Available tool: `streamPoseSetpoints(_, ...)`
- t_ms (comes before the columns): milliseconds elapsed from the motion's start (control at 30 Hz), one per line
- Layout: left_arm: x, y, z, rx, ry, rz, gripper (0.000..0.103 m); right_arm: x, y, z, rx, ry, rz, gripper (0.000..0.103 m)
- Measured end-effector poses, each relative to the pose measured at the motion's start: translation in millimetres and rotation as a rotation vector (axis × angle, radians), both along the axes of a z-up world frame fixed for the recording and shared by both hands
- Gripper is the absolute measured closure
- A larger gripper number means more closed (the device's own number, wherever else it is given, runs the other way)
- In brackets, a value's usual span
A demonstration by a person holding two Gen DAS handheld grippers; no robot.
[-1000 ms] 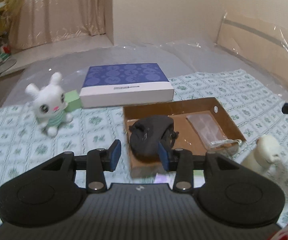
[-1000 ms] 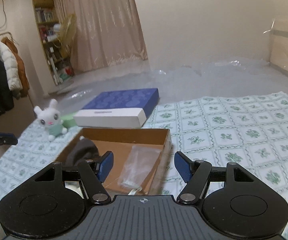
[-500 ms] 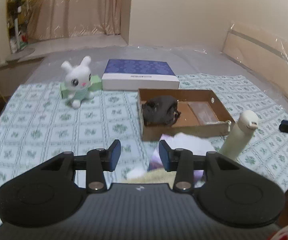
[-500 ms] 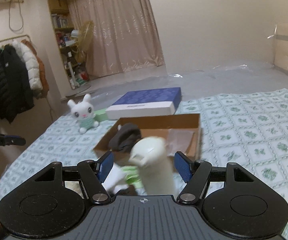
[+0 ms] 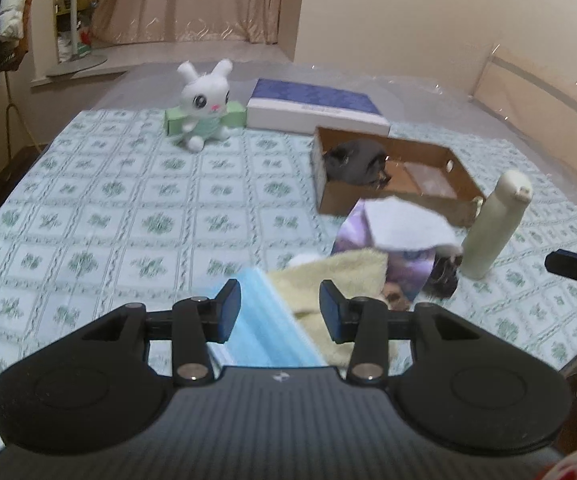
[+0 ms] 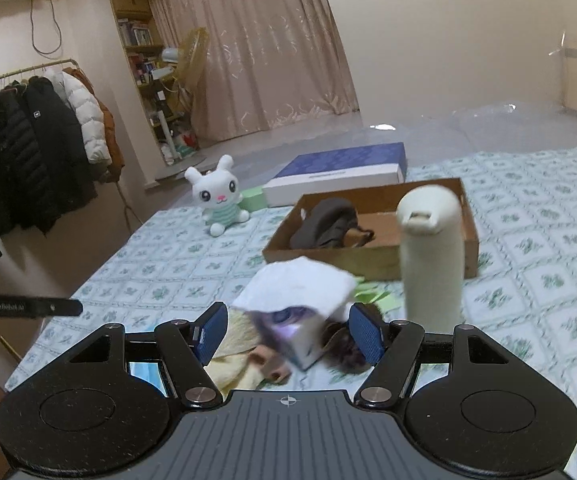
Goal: Organize soft objects
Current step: 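Move the left gripper back to the pile and pinch the blue face mask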
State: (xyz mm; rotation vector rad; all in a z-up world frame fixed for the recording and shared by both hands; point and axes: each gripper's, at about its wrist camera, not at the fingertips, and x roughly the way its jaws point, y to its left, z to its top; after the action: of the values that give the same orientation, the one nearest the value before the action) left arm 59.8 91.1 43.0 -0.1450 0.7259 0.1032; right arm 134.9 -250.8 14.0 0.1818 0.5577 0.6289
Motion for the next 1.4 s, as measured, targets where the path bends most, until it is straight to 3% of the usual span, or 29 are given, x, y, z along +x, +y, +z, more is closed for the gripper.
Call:
streamPoseSetpoints(167, -8, -6, -25, -0.011, 0.059, 0.009, 0.063, -10, 16, -13, 0.022, 0.049, -0.018, 0.035)
streamPoseSetpoints(367, -10, -16, -50, -0.021, 0.112, 0.010, 0.060, -18, 32, -30, -0.023, 0.091, -0.015, 0.035)
streamPoseSetpoints(733, 18, -46, -93, 0.003, 0.205, -0.022, 0.059, -22, 42, -56, -0.072, 0.150, -0.018, 0.035)
streamPoseSetpoints(1000, 40, -64, -116, 0.106, 0.233, -0.001, 0.057, -16, 42, -65, -0.078, 0.189, -0.030, 0.035)
streamPoseSetpoints(1167, 40, -52, -129, 0.154, 0.266, 0.037, 0.057, -13, 48, -71, -0.087, 0.205, -0.025, 0.035)
streamPoseSetpoints(1400, 28, 4, -130, 0.174, 0.293, 0.172, 0.057, -6, 66, -81, -0.095, 0.224, 0.013, 0.035)
